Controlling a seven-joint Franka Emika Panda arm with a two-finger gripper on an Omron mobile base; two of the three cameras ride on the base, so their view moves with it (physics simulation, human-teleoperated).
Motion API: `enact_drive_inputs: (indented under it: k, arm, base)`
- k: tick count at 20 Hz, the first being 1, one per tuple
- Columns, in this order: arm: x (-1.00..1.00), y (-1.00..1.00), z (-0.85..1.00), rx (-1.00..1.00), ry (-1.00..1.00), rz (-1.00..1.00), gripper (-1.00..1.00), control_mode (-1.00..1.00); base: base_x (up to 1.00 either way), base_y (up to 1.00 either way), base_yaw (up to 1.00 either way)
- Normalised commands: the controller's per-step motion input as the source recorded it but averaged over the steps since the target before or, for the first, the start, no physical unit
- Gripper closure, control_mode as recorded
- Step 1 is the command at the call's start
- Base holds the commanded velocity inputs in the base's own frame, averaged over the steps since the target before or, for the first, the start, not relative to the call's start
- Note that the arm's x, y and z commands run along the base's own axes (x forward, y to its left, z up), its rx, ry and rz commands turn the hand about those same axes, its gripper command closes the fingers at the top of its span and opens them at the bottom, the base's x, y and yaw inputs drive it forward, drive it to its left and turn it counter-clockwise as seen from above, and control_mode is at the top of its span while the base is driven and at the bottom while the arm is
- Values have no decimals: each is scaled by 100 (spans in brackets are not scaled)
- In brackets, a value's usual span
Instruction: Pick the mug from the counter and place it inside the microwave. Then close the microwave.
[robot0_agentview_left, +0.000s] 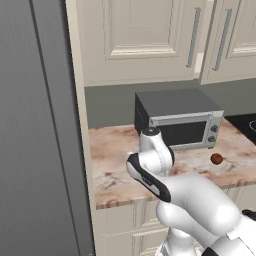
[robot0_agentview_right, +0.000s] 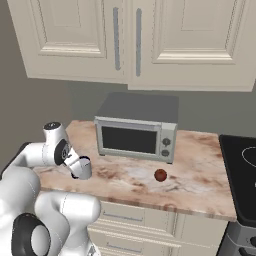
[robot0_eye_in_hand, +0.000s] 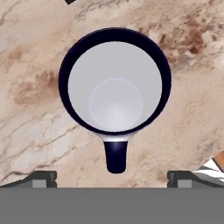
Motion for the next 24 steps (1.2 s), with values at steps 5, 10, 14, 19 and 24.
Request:
enact_drive_inputs:
  k: [5, 10, 14, 19, 24]
  arm:
    - [0, 0, 0, 0, 0, 0, -100, -100]
    - [2, -1, 0, 0, 0, 0, -100, -100]
    - [8, 0, 0, 0, 0, 0, -100, -100]
    - [6, 0, 0, 0, 0, 0, -100, -100]
    - [0, 0, -1, 0, 0, 0, -100, -100]
  base:
    - [0, 0, 0]
    - [0, 0, 0]
    - [0, 0, 0]
    - [0, 0, 0]
    - [0, 0, 0]
